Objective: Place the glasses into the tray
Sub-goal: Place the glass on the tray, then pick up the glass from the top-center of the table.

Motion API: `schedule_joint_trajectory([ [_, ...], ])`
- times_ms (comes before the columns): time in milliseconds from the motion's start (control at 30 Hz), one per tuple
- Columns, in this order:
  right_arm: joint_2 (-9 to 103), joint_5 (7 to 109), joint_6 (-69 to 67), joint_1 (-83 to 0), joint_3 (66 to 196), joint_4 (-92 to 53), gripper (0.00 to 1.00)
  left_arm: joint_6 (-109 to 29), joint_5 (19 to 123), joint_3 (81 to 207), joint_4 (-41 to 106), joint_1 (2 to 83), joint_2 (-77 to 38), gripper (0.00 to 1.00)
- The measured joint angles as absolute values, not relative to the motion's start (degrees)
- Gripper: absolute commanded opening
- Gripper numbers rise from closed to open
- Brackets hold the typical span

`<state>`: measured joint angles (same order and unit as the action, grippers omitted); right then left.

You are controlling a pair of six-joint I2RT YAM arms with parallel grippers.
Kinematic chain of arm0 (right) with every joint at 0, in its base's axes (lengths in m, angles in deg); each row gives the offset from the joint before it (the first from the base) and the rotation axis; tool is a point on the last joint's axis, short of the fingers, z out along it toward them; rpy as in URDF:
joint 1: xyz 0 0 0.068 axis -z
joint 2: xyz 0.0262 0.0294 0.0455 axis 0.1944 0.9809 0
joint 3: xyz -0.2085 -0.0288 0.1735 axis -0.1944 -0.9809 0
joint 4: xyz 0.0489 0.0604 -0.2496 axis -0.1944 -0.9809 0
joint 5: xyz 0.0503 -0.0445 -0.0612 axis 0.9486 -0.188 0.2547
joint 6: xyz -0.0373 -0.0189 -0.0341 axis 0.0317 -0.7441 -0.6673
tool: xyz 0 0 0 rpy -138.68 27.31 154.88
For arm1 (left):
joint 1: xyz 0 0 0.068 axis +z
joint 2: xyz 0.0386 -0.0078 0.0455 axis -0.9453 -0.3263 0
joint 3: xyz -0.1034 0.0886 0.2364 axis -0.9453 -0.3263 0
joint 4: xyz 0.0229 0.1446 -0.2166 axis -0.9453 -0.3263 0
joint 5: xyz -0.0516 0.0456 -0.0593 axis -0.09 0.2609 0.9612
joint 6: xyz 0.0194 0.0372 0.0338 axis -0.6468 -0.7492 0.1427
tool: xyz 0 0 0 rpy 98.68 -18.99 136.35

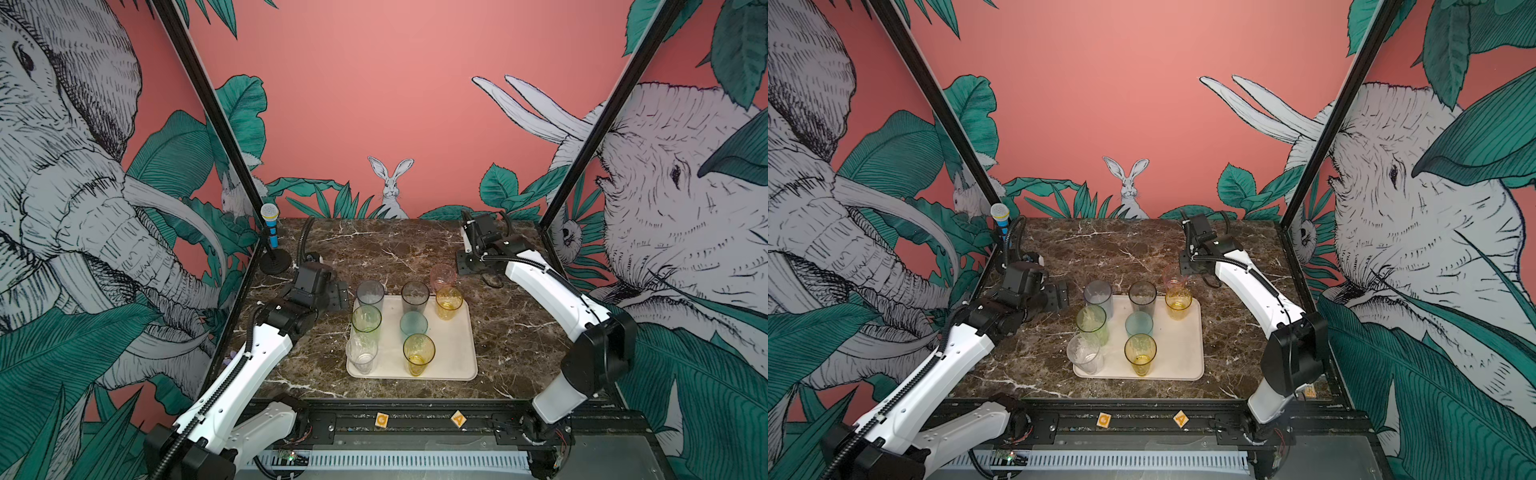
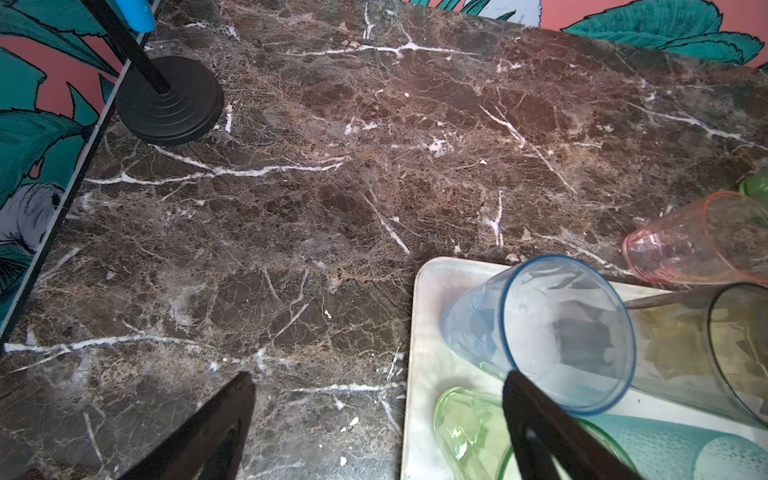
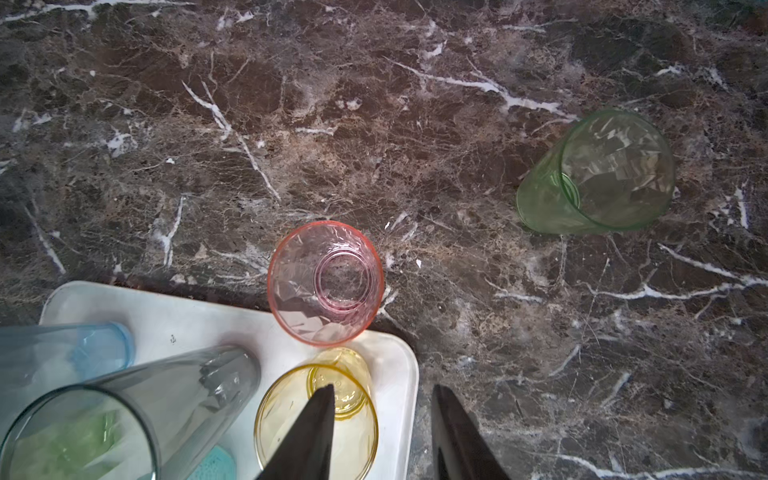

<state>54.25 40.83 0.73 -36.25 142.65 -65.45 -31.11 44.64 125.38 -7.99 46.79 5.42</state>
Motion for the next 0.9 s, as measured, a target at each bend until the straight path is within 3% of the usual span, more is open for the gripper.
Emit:
schedule_joint_trajectory([
  [900, 63.48, 43.73, 0.73, -33.58, 142.89, -61.29, 0.42, -31.11, 44.70, 125.36, -7.99, 46.79, 4.34, 0.94],
])
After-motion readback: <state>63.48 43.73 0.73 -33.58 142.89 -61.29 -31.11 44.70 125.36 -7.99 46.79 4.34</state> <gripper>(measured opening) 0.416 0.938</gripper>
